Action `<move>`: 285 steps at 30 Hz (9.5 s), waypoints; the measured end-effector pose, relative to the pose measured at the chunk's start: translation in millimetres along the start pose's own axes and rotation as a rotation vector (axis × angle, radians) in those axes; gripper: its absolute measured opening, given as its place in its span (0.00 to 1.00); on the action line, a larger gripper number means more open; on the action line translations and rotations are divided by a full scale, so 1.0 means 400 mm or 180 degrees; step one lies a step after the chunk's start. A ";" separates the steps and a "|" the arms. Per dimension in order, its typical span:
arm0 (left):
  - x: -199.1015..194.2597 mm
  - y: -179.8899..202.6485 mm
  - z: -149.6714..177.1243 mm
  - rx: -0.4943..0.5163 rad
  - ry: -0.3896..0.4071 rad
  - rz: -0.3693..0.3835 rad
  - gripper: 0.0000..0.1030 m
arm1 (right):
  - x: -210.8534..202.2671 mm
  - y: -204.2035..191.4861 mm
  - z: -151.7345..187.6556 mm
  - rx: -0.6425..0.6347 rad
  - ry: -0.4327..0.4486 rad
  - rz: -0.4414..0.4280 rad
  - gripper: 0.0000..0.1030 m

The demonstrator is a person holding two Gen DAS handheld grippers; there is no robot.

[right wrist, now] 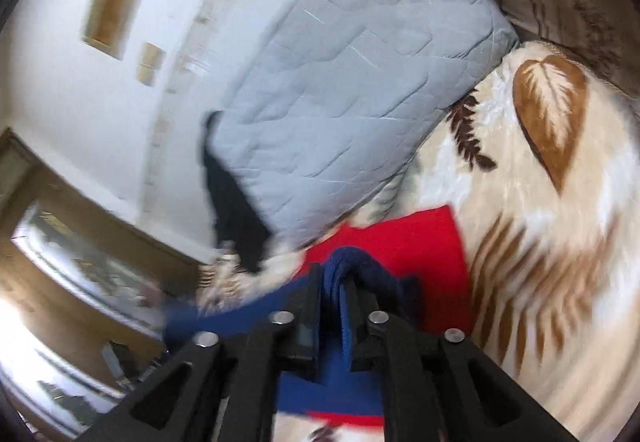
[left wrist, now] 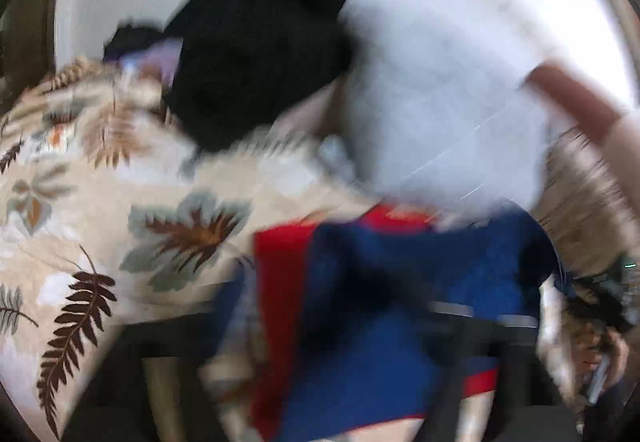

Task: Fold small clothes

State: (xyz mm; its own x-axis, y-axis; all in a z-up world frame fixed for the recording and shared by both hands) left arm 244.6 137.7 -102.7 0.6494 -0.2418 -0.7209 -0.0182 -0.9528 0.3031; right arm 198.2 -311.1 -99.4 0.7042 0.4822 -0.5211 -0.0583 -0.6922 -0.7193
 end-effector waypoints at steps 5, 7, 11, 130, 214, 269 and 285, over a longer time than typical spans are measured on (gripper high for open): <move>0.000 -0.115 0.111 -0.0311 -0.0038 -0.0185 0.80 | -0.003 0.097 0.111 0.0243 0.0023 0.0289 0.75; -0.048 -0.135 0.172 -0.0386 0.0001 -0.0081 0.80 | -0.039 0.104 0.192 0.0227 -0.0072 0.0234 0.75; -0.072 -0.120 0.278 -0.0493 -0.0103 0.0020 0.80 | -0.055 0.105 0.367 0.0421 -0.0411 0.0182 0.75; 0.036 0.111 0.447 0.0493 -0.0567 -0.0648 0.72 | -0.220 0.066 0.426 0.0073 -0.0141 0.0670 0.69; 0.128 0.258 0.361 0.0770 -0.0693 -0.0386 0.83 | 0.026 0.094 0.415 0.0486 -0.0008 0.1098 0.55; -0.012 -0.063 0.248 -0.0622 -0.0776 0.0748 0.79 | 0.295 -0.482 0.801 -0.2362 -0.0434 0.0498 0.61; -0.069 -0.083 0.273 -0.0457 -0.0538 0.0301 0.13 | 0.113 -0.419 0.726 -0.1959 -0.0123 0.0320 0.62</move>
State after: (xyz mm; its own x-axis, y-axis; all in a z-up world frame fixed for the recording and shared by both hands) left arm 144.2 155.8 -161.0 0.5132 -0.3675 -0.7756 0.0433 -0.8914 0.4511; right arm 34.3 -17.5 -135.8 0.6897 0.4096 -0.5971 0.3035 -0.9122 -0.2752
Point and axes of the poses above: each gripper's, at about its wrist camera, not at the fingertips, and x roughly the way its jaws point, y to its right, z to its underside, the point moved 4 cm from there along x, roughly the way its jaws point, and after that the axes turned 2 degrees about z, right-handed, at the moved point
